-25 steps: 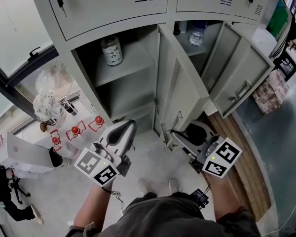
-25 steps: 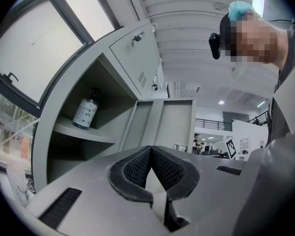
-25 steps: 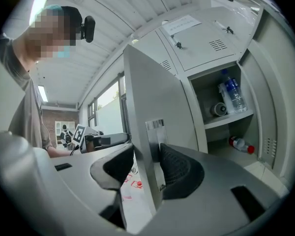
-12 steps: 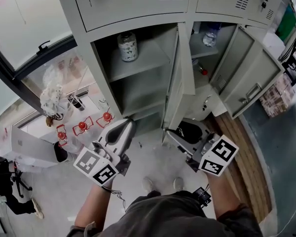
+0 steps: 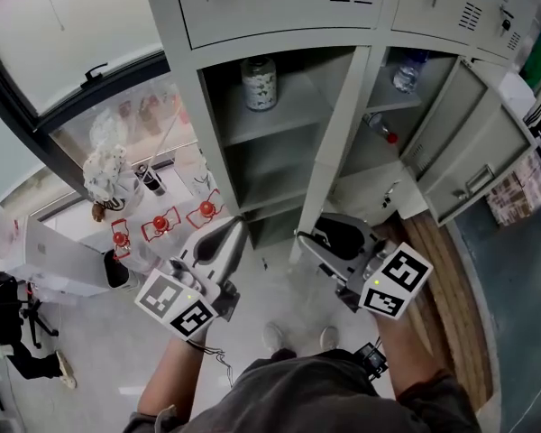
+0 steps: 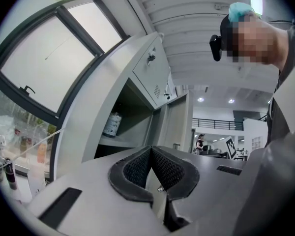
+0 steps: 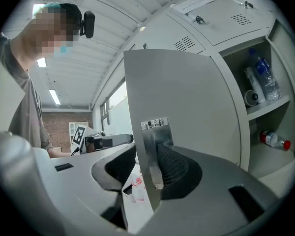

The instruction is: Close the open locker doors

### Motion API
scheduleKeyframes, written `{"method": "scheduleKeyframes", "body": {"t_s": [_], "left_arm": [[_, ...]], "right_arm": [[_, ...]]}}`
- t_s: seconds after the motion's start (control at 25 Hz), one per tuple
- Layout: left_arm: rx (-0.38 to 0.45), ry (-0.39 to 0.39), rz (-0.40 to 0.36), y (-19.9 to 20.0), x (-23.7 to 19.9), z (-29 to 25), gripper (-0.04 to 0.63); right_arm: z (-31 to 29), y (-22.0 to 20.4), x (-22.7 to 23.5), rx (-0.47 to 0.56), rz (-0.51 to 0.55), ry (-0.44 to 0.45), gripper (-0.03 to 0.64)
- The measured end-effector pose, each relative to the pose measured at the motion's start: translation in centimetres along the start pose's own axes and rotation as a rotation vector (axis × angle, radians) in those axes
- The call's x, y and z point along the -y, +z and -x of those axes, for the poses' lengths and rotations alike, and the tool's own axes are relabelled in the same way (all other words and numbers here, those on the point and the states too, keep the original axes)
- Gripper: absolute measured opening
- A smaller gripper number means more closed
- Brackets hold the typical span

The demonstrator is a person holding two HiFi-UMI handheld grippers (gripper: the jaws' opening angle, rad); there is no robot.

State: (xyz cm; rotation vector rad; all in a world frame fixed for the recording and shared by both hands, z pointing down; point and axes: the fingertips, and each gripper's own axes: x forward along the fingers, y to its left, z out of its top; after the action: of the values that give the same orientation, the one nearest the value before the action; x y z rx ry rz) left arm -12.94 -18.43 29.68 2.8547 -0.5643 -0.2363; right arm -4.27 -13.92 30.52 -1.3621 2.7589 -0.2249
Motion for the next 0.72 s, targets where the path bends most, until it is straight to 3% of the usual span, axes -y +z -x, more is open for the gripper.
{"method": "scheduleKeyframes", "body": {"t_s": [0.72], "left_arm": [[0.016,0.082,0.006,0.5,-4.0,2.7,0.008]], "right_arm": [[-6.0,0.0,-0.1,-0.003,-0.027,0.085,0.129]]}}
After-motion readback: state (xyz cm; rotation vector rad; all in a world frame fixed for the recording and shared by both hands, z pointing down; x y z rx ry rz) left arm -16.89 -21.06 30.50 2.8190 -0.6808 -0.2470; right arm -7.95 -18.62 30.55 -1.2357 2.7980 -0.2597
